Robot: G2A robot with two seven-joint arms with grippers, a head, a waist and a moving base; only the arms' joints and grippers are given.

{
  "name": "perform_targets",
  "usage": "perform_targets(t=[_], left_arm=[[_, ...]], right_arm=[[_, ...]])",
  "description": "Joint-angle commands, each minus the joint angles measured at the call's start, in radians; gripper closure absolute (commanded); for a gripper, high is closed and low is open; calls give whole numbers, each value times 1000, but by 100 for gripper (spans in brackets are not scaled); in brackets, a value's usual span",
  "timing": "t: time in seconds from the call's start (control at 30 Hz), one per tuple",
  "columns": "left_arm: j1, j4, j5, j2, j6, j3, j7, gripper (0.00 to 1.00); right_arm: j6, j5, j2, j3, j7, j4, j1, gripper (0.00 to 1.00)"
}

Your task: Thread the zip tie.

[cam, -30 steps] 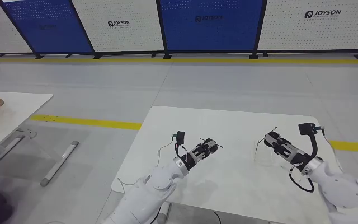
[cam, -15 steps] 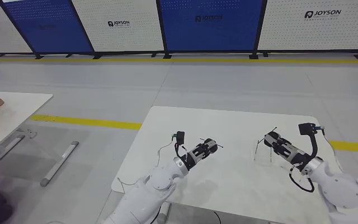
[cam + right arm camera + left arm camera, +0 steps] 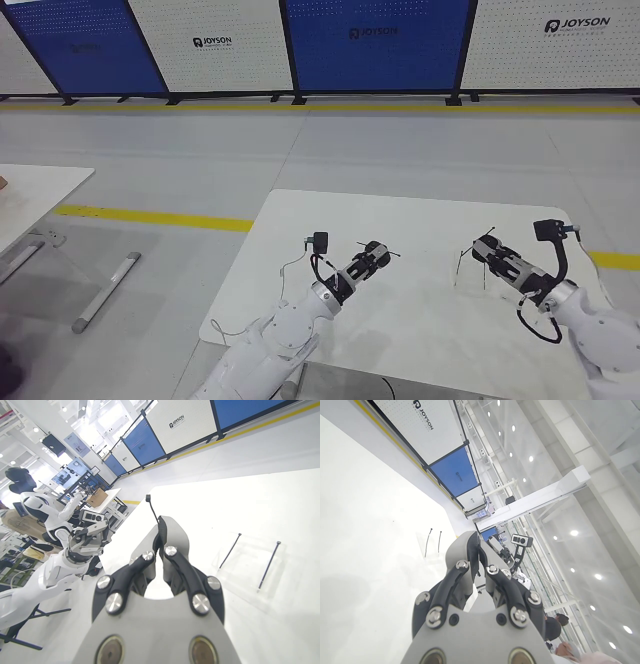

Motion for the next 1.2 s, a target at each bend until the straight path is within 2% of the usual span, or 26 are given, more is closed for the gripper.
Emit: perform_targets(t=[0.0,0.17,0.2,0.27,0.37,0.43,0.5,0.57,1.03,1.17], left_arm=[[0,0,0,0,0,0,0,100],[0,1,4,0,2,0,1,100],[-4,1,31,1,13,-2,11,100],[-9,-6,82,1,46,-2,28,100],[-17,-15,141,2,117,-5,60,100],[-20,-22,170,2,159,-7,69,100],[-16,-32,159,1,187,-10,68,100],[-16,-32,159,1,187,-10,68,100],[-16,-32,159,1,187,-10,68,100],[-16,-32,159,1,187,-10,68,100]], right_arm=[[0,0,0,0,0,0,0,100],[0,0,0,0,0,0,0,100],[0,0,0,0,0,0,0,100],[0,0,0,0,0,0,0,100],[17,-6,-4,-12,-35,-19,-5,100],[47,-44,-11,-36,-115,-47,-11,100],[61,-62,-20,-75,-176,-73,-13,100],[63,-81,-28,-109,-220,-81,-15,100],[63,-81,-28,-109,-220,-81,-15,100],[63,-10,-44,-137,-345,-64,-57,100]])
